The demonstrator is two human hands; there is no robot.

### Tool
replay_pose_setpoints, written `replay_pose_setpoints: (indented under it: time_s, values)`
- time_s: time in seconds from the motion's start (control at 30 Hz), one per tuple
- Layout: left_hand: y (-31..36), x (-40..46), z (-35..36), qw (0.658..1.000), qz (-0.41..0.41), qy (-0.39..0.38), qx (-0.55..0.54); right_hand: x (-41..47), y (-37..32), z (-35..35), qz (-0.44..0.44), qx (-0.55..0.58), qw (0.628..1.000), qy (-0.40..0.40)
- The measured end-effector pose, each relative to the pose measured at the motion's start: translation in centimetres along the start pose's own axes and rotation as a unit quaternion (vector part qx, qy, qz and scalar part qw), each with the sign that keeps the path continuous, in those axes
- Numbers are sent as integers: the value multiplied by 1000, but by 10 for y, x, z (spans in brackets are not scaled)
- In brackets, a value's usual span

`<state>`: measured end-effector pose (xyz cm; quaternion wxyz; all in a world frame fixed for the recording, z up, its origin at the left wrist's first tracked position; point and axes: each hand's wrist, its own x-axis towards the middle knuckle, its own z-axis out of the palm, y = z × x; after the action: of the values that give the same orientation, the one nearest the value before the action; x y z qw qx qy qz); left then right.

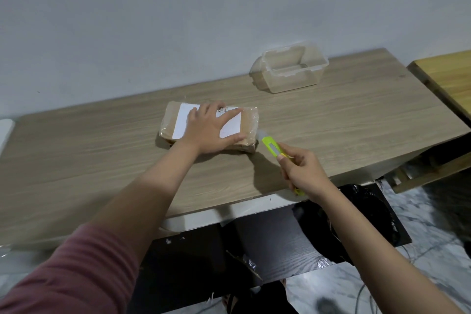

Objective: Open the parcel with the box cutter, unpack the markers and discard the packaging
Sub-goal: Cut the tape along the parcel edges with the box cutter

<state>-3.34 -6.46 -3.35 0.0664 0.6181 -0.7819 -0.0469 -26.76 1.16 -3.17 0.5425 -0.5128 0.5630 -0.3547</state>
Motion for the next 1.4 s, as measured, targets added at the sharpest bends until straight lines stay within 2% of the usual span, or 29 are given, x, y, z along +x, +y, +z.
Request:
replay_pose_setpoints:
  time_s: [0.53,0.83,1.03,1.23,1.4]
  values:
    - [-5,10,1,995,11,19,-98,7,-3,8,10,47,999,8]
    - [-7,16,4,990,24,67,-119,19,-6,5,26,65,997,13]
    - [-8,17,4,992,27,61,-111,26,-2,-7,21,36,997,60]
    - [-7,17,5,993,30,62,-99,57,-21,-5,-19,-24,999,12]
    - [-7,17,4,992,28,55,-110,64,-21,-12,-10,-33,999,-37]
